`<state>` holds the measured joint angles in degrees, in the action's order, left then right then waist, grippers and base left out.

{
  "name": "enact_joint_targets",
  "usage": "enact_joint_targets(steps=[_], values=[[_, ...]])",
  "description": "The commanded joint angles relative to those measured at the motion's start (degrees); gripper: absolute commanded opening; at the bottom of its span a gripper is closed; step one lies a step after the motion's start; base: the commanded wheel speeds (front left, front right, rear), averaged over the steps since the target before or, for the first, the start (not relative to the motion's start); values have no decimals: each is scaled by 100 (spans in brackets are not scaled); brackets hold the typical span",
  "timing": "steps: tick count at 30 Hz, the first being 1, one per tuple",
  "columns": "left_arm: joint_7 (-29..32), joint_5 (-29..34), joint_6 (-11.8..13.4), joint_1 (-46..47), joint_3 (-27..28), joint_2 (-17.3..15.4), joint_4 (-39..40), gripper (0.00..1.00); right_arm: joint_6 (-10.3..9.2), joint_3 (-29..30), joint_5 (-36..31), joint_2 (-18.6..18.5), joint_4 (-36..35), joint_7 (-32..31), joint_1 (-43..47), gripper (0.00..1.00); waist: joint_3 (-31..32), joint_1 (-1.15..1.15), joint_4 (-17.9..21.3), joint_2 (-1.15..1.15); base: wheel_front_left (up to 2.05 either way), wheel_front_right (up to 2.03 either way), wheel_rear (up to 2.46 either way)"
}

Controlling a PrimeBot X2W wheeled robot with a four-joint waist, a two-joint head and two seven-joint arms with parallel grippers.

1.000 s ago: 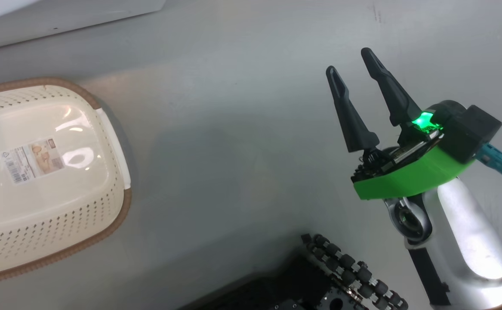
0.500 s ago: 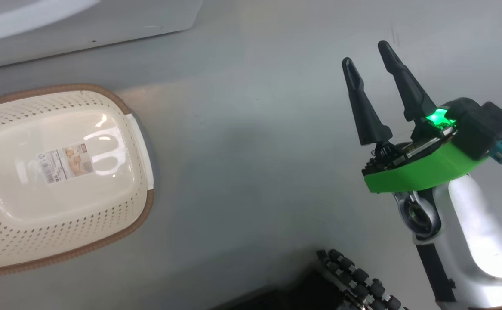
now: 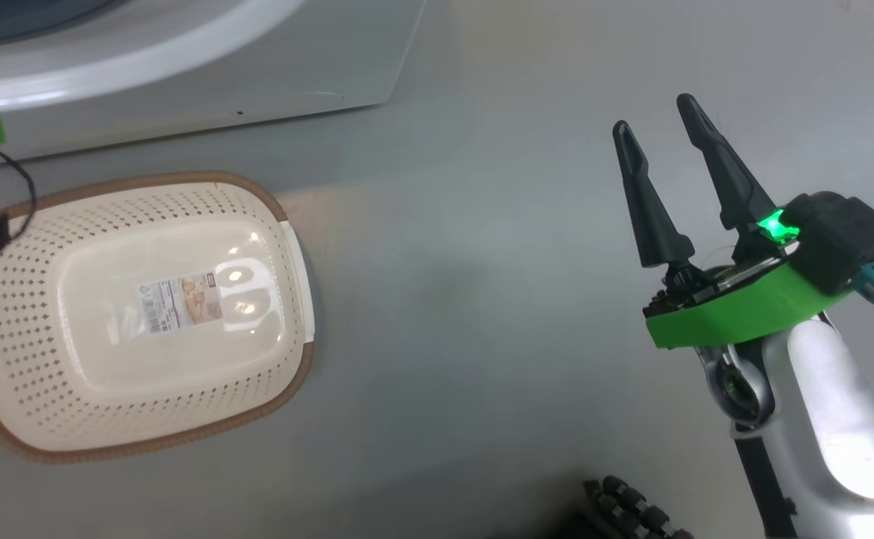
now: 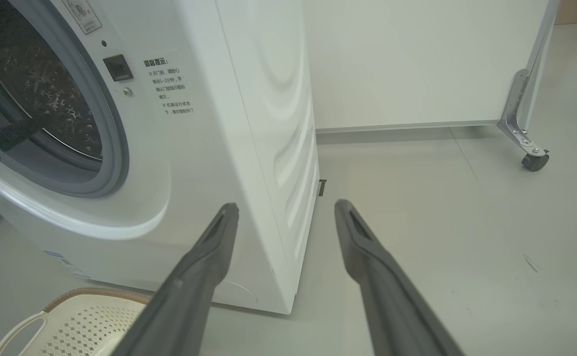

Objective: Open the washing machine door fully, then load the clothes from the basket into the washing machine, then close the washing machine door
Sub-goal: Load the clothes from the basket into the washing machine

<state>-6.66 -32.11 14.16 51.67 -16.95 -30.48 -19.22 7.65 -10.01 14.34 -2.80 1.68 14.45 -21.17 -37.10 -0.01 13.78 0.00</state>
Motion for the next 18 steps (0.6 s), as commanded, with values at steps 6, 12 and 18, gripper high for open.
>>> enact_joint_targets(steps=[6,12,18], values=[[-308,62,862,-1141,138,-157,1077,100,-16,73,-188,-8,-95,48,251,100,437,1,-215,0,0,0,0],[-548,106,1299,-2395,78,47,2023,100,-16,326,-337,-25,-152,-69,440,100,882,1,-390,0,0,0,0],[-670,56,1390,-3080,50,188,2463,100,-16,404,-448,-95,-217,-223,653,100,1216,1,-579,0,0,0,0]])
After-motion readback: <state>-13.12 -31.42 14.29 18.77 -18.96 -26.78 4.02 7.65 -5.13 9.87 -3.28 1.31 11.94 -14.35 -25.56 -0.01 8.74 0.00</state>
